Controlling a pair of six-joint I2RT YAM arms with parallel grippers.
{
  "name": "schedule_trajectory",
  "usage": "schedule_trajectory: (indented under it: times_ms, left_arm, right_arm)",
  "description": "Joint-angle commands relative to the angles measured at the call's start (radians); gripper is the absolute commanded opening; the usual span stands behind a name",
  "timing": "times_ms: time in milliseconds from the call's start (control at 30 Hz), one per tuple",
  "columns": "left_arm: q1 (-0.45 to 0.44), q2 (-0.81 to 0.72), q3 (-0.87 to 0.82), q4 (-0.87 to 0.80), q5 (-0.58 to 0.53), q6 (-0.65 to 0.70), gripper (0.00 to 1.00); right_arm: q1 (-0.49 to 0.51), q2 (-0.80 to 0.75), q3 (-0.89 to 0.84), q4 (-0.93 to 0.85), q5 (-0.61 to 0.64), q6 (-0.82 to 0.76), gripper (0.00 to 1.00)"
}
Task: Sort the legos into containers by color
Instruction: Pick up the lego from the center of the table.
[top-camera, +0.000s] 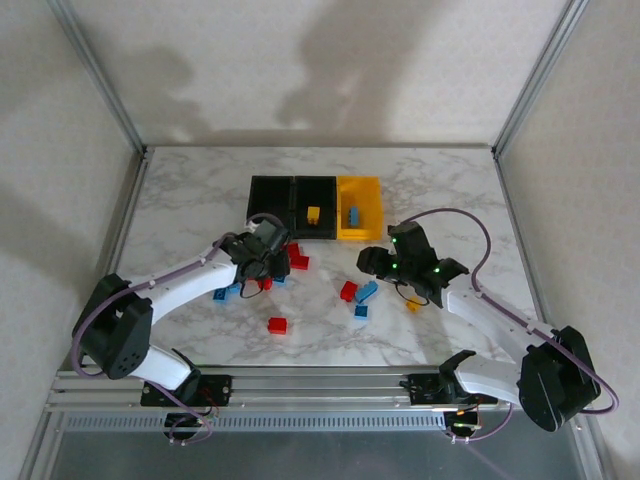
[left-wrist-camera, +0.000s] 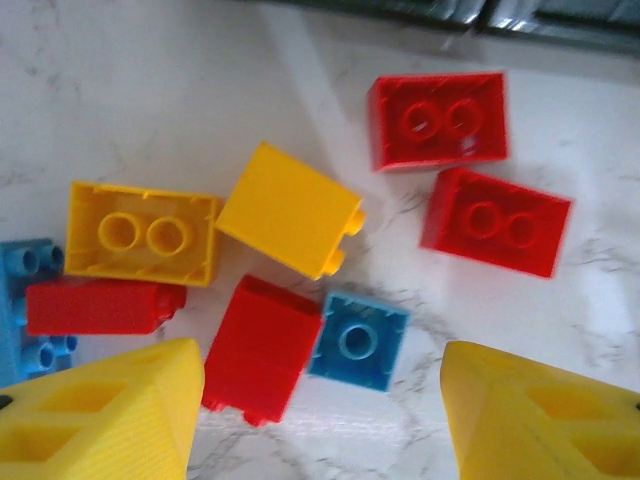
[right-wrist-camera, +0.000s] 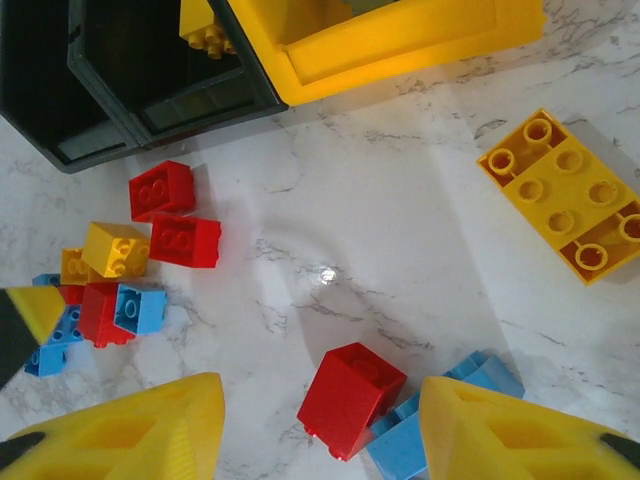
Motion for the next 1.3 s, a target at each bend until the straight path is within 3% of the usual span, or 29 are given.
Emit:
schedule_trajectory:
  times_ms: [0,300,867,1100,1267]
  left_arm:
    - [0.008,-0.021,-0.049,-0.034,-0.045,0.001,0.61]
    - [0.04,0.022,-0.076,0.009,-0.06,0.027,0.6]
    - [0.065,0.08,-0.088,0.102,0.075,0.059,0.58]
    - [0.072,0.074,-0.099,0.065,0.043,0.062,0.45]
    - [0.083,0.045,-0.105,0.048,0.03,0.063,0.4]
  right_arm:
    - [0.01,0.007,0.003,0.035,-0.021,0.007,0.54]
    - [0.015,-0.009,-0.01,0.021,-0.003,0.016,0.54]
    - [0.014,0.02,-0.009,0.02,0.008,0.013,0.54]
    - [0.014,0.036,-0.012,0.026,0.007,0.015,0.54]
    - [0.013,0.048,-0.007,0.037,0.003,0.013,0.54]
